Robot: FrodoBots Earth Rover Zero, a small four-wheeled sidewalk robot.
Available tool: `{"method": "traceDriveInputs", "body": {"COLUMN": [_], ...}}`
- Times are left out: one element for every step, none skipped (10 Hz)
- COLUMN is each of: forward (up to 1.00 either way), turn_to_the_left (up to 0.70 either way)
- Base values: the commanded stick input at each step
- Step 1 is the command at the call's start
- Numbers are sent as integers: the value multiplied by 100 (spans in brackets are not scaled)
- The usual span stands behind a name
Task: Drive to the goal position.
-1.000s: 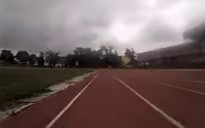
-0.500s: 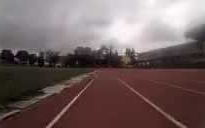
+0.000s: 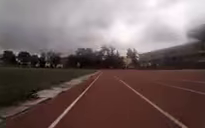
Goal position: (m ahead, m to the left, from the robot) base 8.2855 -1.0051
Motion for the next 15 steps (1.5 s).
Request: {"method": "traceDriveInputs", "body": {"forward": [70,70,70,70,70,70,70,70,70,70,70,70,70,70,70], "turn_to_the_left": [4,2,7,4,4,10,8,1,2,2,0,0,3,1,2]}}
